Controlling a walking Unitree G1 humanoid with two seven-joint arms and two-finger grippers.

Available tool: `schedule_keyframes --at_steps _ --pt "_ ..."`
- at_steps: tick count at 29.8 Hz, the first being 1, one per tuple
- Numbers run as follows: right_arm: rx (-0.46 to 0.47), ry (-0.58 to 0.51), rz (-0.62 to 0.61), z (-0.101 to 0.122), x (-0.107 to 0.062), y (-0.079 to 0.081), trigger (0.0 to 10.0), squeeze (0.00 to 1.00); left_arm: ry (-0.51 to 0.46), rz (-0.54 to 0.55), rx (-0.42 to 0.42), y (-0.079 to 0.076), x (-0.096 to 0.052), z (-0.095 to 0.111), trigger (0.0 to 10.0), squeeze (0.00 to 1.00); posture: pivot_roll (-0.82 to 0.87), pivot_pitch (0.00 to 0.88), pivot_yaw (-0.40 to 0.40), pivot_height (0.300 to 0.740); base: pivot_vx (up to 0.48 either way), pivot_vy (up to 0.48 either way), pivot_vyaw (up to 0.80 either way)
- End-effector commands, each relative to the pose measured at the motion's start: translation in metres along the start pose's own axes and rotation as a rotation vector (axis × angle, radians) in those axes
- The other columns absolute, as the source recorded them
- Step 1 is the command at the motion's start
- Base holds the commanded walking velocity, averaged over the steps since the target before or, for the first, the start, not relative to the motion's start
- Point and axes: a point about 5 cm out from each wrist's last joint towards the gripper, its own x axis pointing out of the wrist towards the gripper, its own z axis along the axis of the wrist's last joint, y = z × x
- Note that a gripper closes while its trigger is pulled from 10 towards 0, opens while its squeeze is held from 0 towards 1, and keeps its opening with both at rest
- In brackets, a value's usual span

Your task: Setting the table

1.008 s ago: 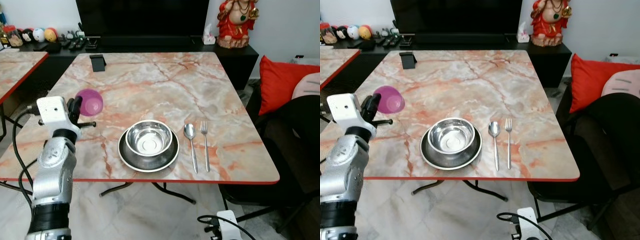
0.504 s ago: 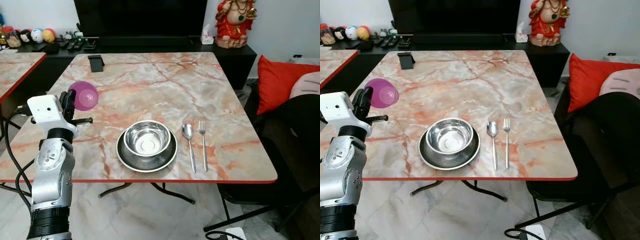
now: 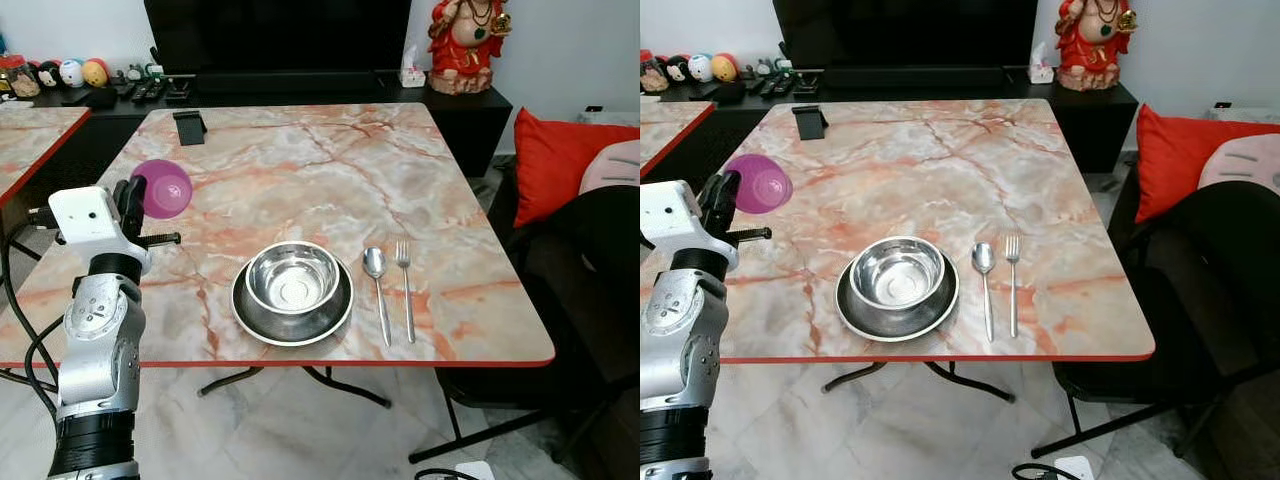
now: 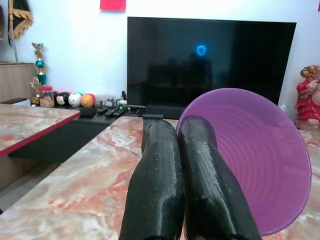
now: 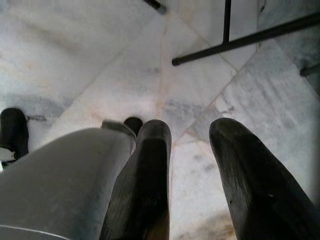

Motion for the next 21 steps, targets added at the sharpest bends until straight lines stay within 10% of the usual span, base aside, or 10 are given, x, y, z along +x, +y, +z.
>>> schedule_keyframes --at_steps 1,21 --pt "0.019 -0.007 0.0 0.002 0.0 0.001 10.0 0.0 -0.035 0.007 0.005 0.001 0.004 0.007 10.0 0.0 -0.06 0.0 0.028 0.74 0.251 0.0 0.0" --pt "0.008 0.003 0.009 0.001 0.001 0.003 10.0 0.0 0.018 -0.054 -0.042 -0.013 0.002 -0.002 10.0 0.0 -0.06 0.0 0.018 0.74 0.198 0.0 0.0"
